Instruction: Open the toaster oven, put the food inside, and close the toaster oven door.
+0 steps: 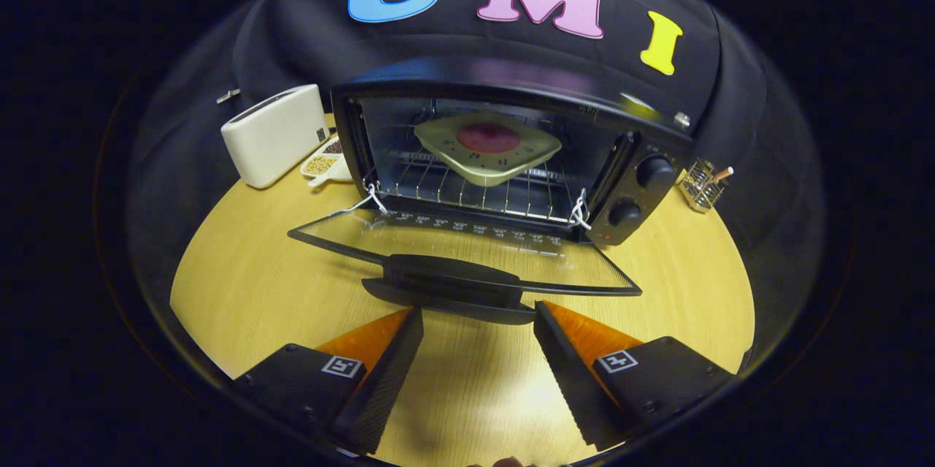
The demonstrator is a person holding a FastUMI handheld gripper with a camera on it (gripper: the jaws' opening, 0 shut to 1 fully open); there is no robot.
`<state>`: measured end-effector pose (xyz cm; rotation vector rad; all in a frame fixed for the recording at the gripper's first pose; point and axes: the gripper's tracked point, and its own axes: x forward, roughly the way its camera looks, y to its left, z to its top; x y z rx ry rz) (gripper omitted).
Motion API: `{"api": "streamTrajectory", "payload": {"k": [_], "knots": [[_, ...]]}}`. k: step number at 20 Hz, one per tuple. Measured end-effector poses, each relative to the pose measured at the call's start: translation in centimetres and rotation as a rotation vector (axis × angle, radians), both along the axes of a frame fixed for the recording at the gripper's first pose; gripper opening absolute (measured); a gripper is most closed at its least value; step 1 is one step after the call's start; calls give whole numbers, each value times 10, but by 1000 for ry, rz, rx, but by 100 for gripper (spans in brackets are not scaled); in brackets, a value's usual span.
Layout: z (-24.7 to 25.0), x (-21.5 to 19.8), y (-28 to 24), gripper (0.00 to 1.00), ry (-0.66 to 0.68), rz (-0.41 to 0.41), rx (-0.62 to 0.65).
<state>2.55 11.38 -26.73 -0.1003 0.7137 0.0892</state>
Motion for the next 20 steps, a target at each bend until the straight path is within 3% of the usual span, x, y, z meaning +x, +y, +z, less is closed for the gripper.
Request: {"api": "streamTrajectory", "payload": {"k": [10, 13, 16, 20], "knots": [[77, 39, 2, 98, -157, -45, 99], [103, 31, -3, 98, -212, -41, 143], [131, 11, -27, 98, -299, -29, 103], [167, -18, -61, 98, -398, -81, 102]]}}
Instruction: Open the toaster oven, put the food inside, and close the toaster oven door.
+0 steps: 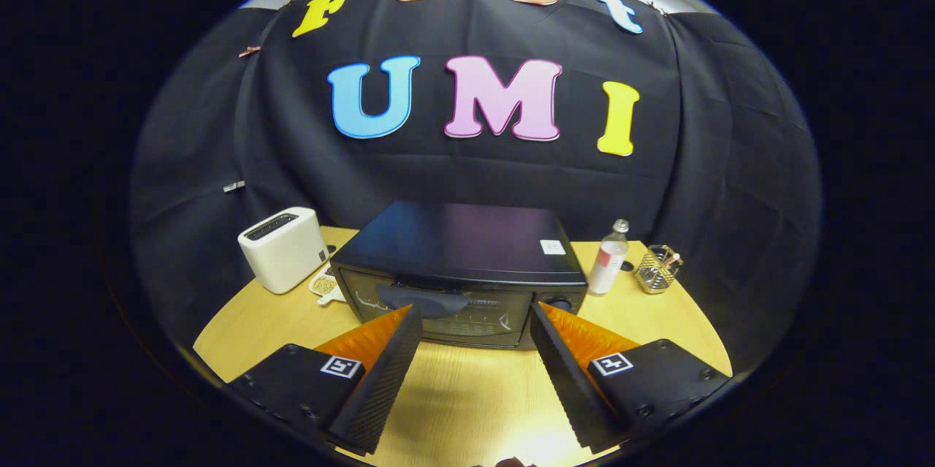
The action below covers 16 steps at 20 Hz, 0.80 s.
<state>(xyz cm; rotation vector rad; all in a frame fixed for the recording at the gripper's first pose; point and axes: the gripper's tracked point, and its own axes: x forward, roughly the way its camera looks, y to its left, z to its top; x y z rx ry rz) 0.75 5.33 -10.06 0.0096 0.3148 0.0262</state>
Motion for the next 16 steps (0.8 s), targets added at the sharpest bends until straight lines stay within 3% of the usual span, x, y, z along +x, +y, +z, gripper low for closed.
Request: {"api": "streamTrajectory", "payload": {"k": [6, 16], "knots": [[42, -32, -40, 98, -118, -40, -53], [59, -54, -42, 98, -144, -85, 65]]}}
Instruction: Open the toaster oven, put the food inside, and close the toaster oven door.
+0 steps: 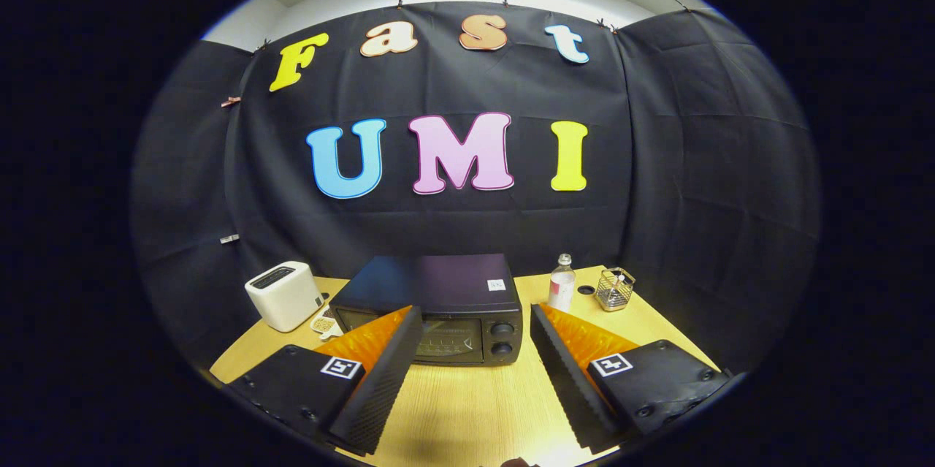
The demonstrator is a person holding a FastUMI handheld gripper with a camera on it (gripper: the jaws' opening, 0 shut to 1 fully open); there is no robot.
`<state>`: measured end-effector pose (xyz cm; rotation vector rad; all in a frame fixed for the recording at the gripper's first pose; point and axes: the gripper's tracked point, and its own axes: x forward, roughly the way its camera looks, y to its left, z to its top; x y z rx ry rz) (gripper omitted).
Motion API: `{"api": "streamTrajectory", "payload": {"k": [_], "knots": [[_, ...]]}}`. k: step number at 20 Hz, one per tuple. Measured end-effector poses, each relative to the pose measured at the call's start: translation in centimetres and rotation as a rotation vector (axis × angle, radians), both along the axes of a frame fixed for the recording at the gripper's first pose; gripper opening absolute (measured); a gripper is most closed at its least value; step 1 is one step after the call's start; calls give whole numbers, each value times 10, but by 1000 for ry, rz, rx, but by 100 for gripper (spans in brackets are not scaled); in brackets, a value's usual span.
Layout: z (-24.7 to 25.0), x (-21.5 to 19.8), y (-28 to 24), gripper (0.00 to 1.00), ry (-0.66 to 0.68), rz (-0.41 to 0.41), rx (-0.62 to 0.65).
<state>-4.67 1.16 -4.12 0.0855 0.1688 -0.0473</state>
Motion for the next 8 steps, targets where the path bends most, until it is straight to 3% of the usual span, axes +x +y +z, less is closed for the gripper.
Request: {"api": "streamTrajectory", "payload": {"k": [8], "knots": [[8, -12, -8, 99, -23, -23, 33]]}}
